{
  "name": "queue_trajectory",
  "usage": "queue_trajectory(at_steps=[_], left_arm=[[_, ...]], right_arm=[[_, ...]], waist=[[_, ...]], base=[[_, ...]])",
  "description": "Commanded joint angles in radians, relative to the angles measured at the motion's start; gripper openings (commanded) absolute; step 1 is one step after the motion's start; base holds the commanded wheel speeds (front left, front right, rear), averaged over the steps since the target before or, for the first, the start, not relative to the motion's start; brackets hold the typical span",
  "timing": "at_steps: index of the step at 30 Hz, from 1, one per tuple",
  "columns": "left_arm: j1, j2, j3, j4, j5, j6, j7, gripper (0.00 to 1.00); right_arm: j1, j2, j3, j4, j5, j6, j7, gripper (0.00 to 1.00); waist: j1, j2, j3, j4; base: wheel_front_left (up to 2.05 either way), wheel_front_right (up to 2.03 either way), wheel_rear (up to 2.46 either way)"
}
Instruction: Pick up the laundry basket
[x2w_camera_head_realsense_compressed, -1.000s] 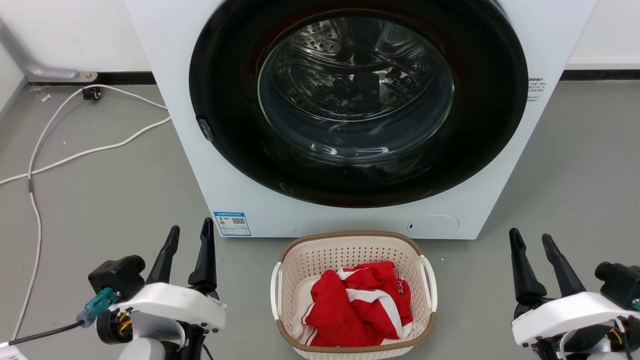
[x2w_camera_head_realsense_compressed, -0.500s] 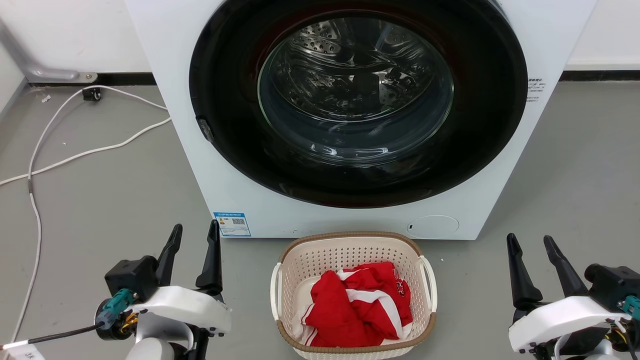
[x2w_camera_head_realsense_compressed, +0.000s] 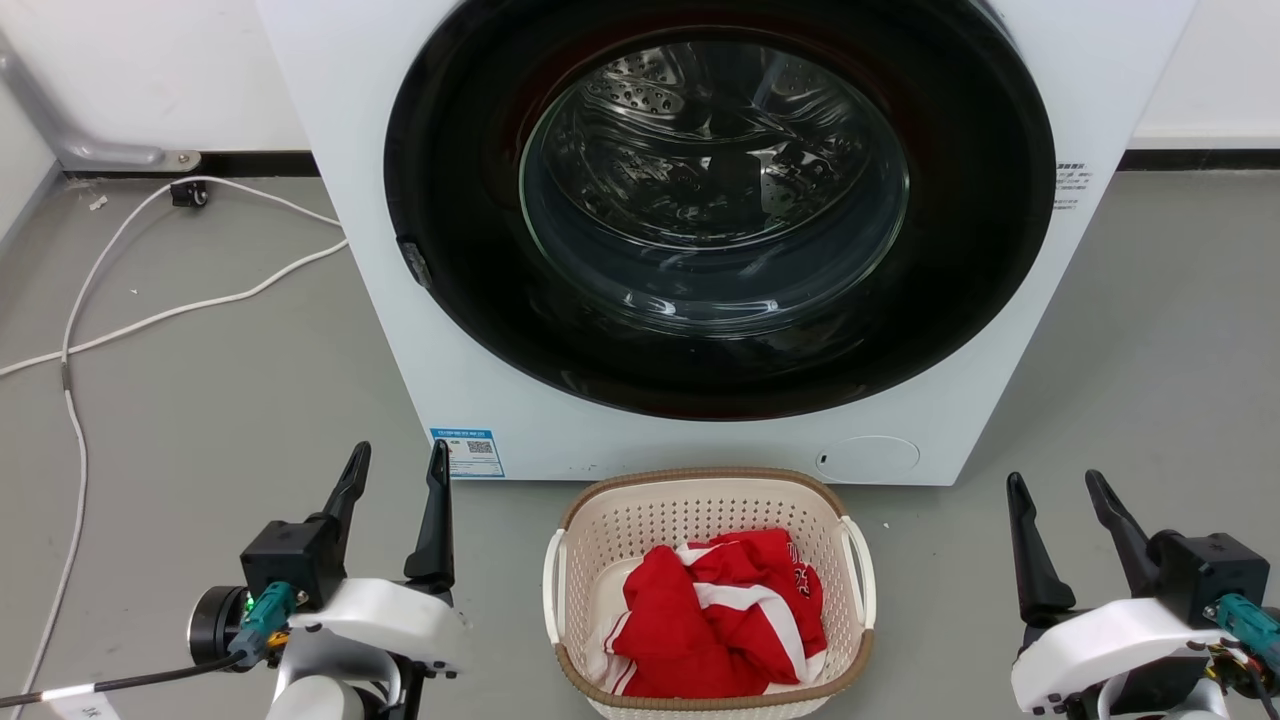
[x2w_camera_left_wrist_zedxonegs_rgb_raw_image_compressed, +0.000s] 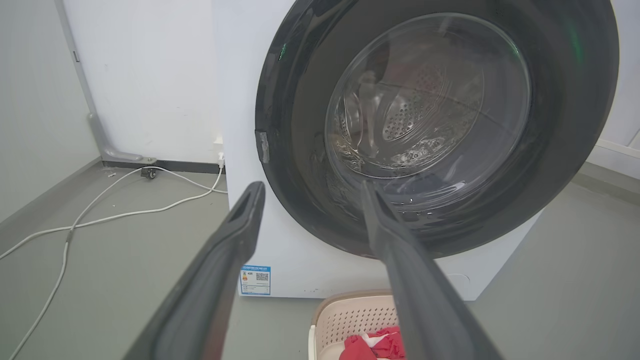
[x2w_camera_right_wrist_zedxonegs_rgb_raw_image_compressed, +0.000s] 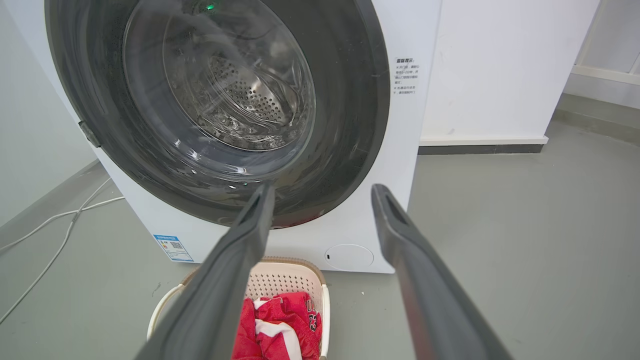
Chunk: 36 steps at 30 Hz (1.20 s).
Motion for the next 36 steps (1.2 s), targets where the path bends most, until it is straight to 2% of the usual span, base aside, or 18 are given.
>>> queue_trajectory(at_steps=[1, 31, 36], left_arm=[[-0.01, 0.004, -0.005, -0.004, 0.023, 0.004, -0.007, 1.0], [-0.011, -0.01, -0.007, 0.011, 0.221, 0.016, -0.063, 1.0], [-0.016, -0.014, 0.0, 0.014, 0.213, 0.011, -0.062, 1.0]], right_arm=[[0.011, 0.004, 0.001, -0.009, -0.026, 0.0, -0.009, 1.0], [0.0, 0.007, 0.011, 0.004, -0.225, 0.0, -0.052, 1.0], [-0.005, 0.006, 0.01, 0.01, -0.22, 0.0, -0.047, 1.0]], waist=[[-0.0001, 0.0, 0.0, 0.001], [-0.0001, 0.0, 0.008, -0.008], [-0.0001, 0.0, 0.014, -0.008]], base=[[0.0, 0.0, 0.0], [0.0, 0.0, 0.0], [0.0, 0.0, 0.0]])
